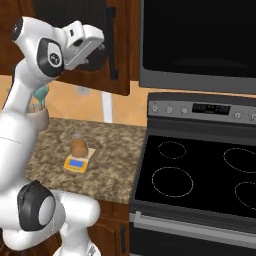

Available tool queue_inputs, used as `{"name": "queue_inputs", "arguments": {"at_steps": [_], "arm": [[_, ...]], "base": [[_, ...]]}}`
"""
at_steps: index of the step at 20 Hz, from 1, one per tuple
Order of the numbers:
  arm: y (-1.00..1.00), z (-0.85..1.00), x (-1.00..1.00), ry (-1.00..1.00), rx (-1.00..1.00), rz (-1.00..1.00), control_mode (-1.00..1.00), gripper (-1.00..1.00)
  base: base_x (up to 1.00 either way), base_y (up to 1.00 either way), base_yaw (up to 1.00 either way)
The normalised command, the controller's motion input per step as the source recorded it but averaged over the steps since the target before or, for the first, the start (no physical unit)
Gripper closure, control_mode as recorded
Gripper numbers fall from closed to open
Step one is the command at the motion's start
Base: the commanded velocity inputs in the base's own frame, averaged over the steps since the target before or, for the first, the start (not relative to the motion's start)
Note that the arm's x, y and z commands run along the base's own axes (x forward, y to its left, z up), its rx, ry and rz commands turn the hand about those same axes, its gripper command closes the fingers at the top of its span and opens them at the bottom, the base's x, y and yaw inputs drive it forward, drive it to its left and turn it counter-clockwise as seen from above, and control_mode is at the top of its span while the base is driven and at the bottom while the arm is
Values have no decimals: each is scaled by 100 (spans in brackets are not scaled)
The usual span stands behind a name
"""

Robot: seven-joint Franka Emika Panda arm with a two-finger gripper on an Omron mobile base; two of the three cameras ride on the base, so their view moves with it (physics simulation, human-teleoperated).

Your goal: Pick the honey bottle and place it on the digital scale for weighing, and close the cabinet.

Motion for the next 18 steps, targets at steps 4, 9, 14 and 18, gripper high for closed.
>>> {"name": "queue_inputs", "arguments": {"at_steps": [4,9,14,18], "arm": [[-23,-21,78,0,13,0,-100,-100],[-28,-36,84,-2,13,0,-100,-100],[-31,-45,89,-6,15,1,-100,-100],[-28,-53,97,-11,15,2,-100,-100]], "base": [[0,0,0],[0,0,0],[0,0,0],[0,0,0]]}}
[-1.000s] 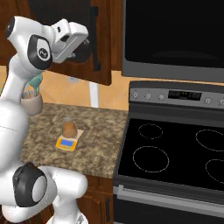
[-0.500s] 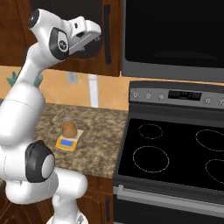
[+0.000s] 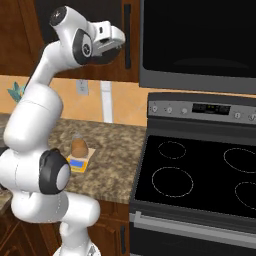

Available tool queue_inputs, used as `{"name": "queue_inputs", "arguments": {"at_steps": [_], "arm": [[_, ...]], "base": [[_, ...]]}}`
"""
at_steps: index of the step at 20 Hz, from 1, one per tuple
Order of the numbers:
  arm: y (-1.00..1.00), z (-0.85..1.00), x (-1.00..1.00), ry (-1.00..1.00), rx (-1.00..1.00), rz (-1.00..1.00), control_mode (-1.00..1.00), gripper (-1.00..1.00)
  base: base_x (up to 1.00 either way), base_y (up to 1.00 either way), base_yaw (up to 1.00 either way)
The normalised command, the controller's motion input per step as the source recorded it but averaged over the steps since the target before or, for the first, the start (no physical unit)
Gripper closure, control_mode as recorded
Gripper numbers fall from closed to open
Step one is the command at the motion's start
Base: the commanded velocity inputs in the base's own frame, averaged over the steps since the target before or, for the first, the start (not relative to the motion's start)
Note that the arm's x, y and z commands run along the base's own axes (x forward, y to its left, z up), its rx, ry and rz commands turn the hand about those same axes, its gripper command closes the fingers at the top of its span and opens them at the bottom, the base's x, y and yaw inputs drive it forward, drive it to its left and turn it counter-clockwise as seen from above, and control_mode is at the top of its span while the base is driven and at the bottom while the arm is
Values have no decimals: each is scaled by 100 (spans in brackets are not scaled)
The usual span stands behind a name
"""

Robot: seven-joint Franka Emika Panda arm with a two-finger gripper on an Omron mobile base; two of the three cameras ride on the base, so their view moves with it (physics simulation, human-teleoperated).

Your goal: Pick the honey bottle and place it on the digital scale for weighing, and close the cabinet.

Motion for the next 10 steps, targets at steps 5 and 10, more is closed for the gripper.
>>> {"name": "queue_inputs", "arguments": {"at_steps": [5,10], "arm": [[-31,-77,78,-23,15,3,-100,-100],[-30,-98,11,-66,22,7,-100,-100]], "base": [[0,0,0],[0,0,0]]}}
